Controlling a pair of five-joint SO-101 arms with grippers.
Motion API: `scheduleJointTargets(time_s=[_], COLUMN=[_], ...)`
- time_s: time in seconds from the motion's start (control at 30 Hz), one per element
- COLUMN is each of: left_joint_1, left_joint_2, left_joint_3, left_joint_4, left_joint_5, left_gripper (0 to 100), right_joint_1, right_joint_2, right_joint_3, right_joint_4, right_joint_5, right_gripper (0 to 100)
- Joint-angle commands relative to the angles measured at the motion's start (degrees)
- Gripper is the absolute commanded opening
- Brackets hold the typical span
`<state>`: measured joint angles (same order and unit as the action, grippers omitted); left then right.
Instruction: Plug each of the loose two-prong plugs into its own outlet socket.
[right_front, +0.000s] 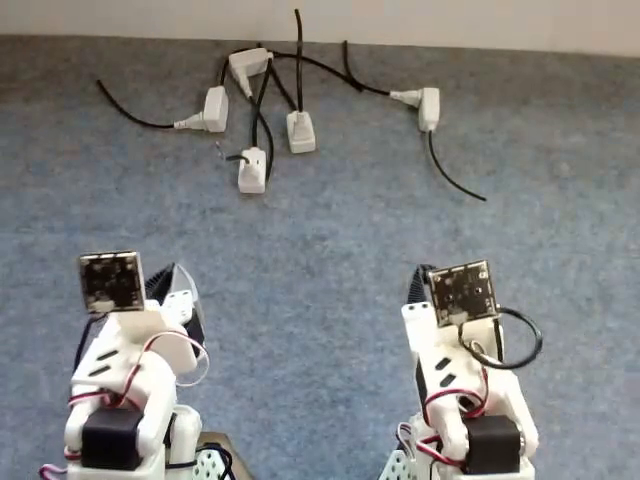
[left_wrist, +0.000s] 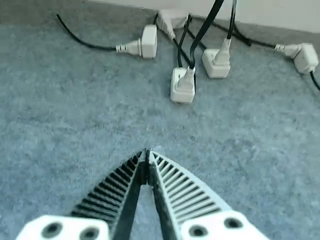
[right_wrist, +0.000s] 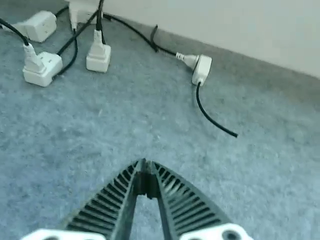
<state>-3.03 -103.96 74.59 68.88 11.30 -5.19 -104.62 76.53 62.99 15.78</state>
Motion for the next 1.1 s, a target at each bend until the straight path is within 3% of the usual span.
scheduleJointTargets(time_s=[0.0,0.23,0.5,0.63,0.83,1.07], left_joint_1=[-0.75,-2.86,-3.65,0.04,-0.13,-0.13], left_joint_2=[-0.31,-0.31,-0.31,-0.22,-0.13,-0.13], left_joint_3=[5.85,13.14,22.02,22.37,22.37,22.37], left_joint_4=[0.53,2.2,-1.49,-1.41,7.03,7.56], left_joint_5=[-0.88,-9.76,-20.04,-20.13,-19.96,-19.87], left_gripper=[1,1,1,1,1,1], right_joint_1=[1.1,3.03,3.47,3.56,3.56,3.21], right_joint_2=[-0.48,-0.48,-0.48,-0.48,-0.4,-0.31], right_joint_3=[2.59,9.98,23.43,25.89,26.24,26.33], right_joint_4=[2.77,4.7,4.44,5.05,8.13,6.99], right_joint_5=[0.88,0.88,1.14,1.05,0.88,0.7], right_gripper=[0.8,0.8,0.8,0.7,0.8,0.8])
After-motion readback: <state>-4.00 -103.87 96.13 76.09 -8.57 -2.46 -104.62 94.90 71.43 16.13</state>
